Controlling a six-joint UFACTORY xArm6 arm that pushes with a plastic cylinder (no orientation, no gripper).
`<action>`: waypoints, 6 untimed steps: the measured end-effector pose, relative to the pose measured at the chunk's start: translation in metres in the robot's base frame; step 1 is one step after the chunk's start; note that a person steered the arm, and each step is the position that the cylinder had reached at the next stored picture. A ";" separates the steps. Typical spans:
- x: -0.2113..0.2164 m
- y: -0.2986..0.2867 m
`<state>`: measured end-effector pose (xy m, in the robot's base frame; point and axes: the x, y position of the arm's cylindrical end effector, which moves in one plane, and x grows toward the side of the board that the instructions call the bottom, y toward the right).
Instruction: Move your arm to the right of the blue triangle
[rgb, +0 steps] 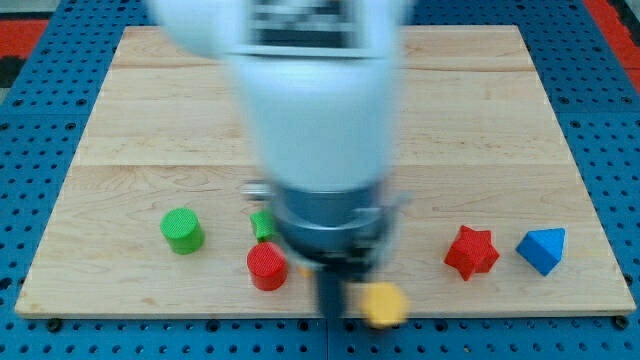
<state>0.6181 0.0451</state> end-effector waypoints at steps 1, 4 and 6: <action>-0.001 0.049; -0.013 0.253; -0.034 0.246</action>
